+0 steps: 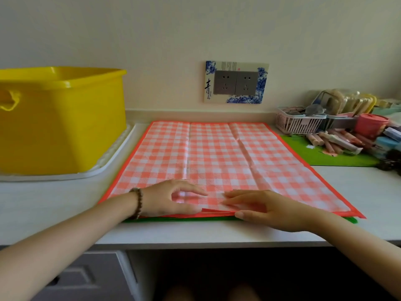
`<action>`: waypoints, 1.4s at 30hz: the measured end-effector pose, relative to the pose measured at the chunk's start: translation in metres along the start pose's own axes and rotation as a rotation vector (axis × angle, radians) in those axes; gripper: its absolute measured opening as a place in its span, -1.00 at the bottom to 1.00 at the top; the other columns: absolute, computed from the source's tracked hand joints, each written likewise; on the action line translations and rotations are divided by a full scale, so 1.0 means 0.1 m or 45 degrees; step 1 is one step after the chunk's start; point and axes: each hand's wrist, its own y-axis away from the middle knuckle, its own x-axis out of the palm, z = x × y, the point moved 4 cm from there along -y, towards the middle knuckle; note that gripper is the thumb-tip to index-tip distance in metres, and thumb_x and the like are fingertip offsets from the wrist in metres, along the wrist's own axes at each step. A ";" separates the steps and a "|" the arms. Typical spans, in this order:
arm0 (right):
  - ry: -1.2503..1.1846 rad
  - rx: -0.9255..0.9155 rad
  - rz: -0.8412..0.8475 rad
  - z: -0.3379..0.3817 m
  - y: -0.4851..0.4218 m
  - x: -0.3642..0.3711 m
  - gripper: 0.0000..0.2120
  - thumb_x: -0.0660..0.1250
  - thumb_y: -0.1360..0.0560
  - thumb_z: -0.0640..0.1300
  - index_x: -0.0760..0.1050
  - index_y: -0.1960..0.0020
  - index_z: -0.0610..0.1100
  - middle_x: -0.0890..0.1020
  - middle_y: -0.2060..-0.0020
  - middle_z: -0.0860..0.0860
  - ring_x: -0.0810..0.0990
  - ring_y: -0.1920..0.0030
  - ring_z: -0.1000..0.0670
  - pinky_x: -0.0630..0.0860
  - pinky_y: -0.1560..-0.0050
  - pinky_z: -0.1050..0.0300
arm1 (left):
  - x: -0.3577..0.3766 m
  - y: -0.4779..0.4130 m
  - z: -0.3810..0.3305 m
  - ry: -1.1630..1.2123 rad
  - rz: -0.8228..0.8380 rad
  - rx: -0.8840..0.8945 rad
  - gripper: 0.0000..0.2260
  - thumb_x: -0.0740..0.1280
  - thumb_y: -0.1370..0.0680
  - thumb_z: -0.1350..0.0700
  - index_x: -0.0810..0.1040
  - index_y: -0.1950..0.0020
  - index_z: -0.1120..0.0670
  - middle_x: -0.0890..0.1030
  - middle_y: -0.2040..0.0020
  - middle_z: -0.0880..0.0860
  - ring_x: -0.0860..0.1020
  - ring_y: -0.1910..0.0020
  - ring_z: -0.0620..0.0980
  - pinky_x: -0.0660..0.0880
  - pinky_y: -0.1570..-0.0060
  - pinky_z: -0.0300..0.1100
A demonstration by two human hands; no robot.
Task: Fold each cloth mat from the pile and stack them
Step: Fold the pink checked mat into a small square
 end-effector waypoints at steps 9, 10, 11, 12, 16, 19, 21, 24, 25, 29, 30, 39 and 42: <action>-0.020 0.100 -0.048 -0.02 0.08 -0.33 -0.77 0.31 -0.51 0.03 0.60 -0.14 0.09 0.62 -0.05 0.29 0.55 -0.06 0.35 0.39 -0.11 0.51 | -0.21 -0.06 -0.11 0.090 -0.017 -0.062 -0.90 0.38 -0.45 -0.10 0.67 0.16 -0.13 0.64 -0.02 -0.23 0.53 -0.08 -0.34 0.32 -0.20 -0.39; -0.010 0.114 -0.063 -0.03 0.09 -0.38 -0.79 0.33 -0.50 0.01 0.62 -0.10 0.06 0.64 -0.01 0.26 0.58 -0.02 0.32 0.43 -0.08 0.48 | -0.25 -0.07 -0.14 0.084 -0.032 -0.042 -0.88 0.38 -0.45 -0.08 0.68 0.14 -0.10 0.67 0.05 -0.21 0.57 -0.01 -0.32 0.36 -0.14 -0.40; -0.007 0.128 -0.087 -0.05 0.11 -0.44 -0.83 0.35 -0.49 -0.01 0.64 -0.05 0.05 0.66 0.04 0.23 0.60 0.03 0.31 0.45 -0.04 0.46 | -0.30 -0.08 -0.17 0.082 -0.048 -0.018 -0.88 0.38 -0.45 -0.06 0.68 0.13 -0.06 0.68 0.11 -0.19 0.59 0.06 -0.31 0.40 -0.07 -0.41; -0.006 0.139 -0.115 -0.05 0.12 -0.50 -0.86 0.37 -0.48 -0.02 0.65 0.00 0.04 0.68 0.09 0.20 0.62 0.08 0.29 0.47 0.01 0.45 | -0.36 -0.09 -0.20 0.080 -0.068 0.003 -0.89 0.38 -0.45 -0.04 0.67 0.14 -0.05 0.68 0.15 -0.18 0.59 0.12 -0.30 0.42 -0.02 -0.42; 0.070 0.103 -0.249 0.02 0.16 -0.84 -0.90 0.38 -0.46 -0.02 0.66 0.08 0.03 0.70 0.19 0.13 0.62 0.20 0.24 0.50 0.13 0.42 | -0.64 -0.16 -0.34 0.086 -0.185 0.066 -0.89 0.39 -0.42 -0.02 0.67 0.18 -0.01 0.68 0.23 -0.18 0.59 0.21 -0.32 0.41 0.08 -0.50; 0.189 0.070 -0.343 0.10 0.10 -1.13 -0.95 0.39 -0.44 -0.01 0.63 0.12 0.10 0.67 0.22 0.19 0.61 0.21 0.26 0.46 0.18 0.48 | -0.86 -0.22 -0.43 0.060 -0.241 0.085 -0.81 0.39 -0.37 -0.06 0.68 0.19 0.03 0.70 0.23 -0.09 0.61 0.21 -0.25 0.45 0.09 -0.48; 0.214 0.029 -0.414 0.13 0.00 -1.31 -0.96 0.40 -0.43 -0.03 0.63 0.14 0.08 0.67 0.25 0.20 0.61 0.25 0.26 0.45 0.19 0.50 | -1.04 -0.29 -0.48 -0.046 -0.288 0.089 -0.88 0.41 -0.42 -0.01 0.66 0.23 0.02 0.68 0.31 -0.14 0.58 0.28 -0.31 0.42 0.15 -0.51; 0.239 -0.020 -0.544 0.11 -0.24 -1.59 -0.97 0.43 -0.41 -0.05 0.64 0.15 0.04 0.63 0.31 0.26 0.58 0.32 0.33 0.39 0.24 0.56 | -1.34 -0.43 -0.50 -0.223 -0.417 0.085 -0.91 0.43 -0.42 -0.02 0.67 0.22 -0.03 0.66 0.27 -0.19 0.57 0.27 -0.33 0.44 0.15 -0.50; 0.235 -0.015 -0.576 0.07 -0.33 -1.69 -0.97 0.44 -0.41 -0.06 0.64 0.15 0.04 0.62 0.32 0.27 0.56 0.35 0.36 0.37 0.26 0.58 | -1.43 -0.50 -0.47 -0.260 -0.450 0.076 -0.89 0.43 -0.42 -0.04 0.68 0.20 -0.03 0.67 0.24 -0.17 0.58 0.25 -0.30 0.47 0.11 -0.45; 0.156 0.085 -0.576 -0.25 -0.77 -1.87 -0.93 0.46 -0.39 -0.05 0.67 0.12 0.01 0.64 0.32 0.21 0.51 0.39 0.37 0.39 0.26 0.54 | -1.57 -0.81 -0.23 -0.366 -0.534 0.002 -0.84 0.42 -0.43 -0.12 0.67 0.21 -0.06 0.68 0.23 -0.13 0.62 0.16 -0.15 0.54 0.02 -0.20; 0.143 0.112 -0.554 -0.37 -0.88 -1.86 -0.91 0.46 -0.39 -0.05 0.67 0.11 0.01 0.65 0.31 0.22 0.53 0.35 0.35 0.43 0.20 0.49 | -1.58 -0.89 -0.15 -0.371 -0.554 -0.012 -0.85 0.41 -0.42 -0.14 0.66 0.24 -0.09 0.67 0.24 -0.15 0.62 0.16 -0.15 0.54 0.03 -0.18; -0.073 0.327 -0.506 -1.22 -1.61 -1.58 -0.89 0.47 -0.41 -0.06 0.69 0.10 -0.06 0.70 0.19 0.01 0.54 0.20 0.12 0.52 0.08 0.12 | -1.31 -1.46 0.35 -0.394 -0.466 -0.116 -0.59 0.24 -0.51 -0.22 0.49 -0.29 -0.09 0.54 -0.23 -0.14 0.50 -0.18 -0.16 0.37 -0.13 -0.31; -0.118 0.369 -0.517 -1.39 -1.71 -1.51 -0.87 0.44 -0.44 -0.05 0.68 0.07 -0.07 0.70 0.13 0.00 0.54 0.19 0.13 0.50 0.14 0.27 | -0.97 -1.48 0.40 -0.341 -0.191 -0.145 -0.31 0.09 -0.39 -0.46 0.33 -0.42 -0.12 0.38 -0.40 -0.14 0.34 -0.38 -0.12 0.26 -0.37 -0.18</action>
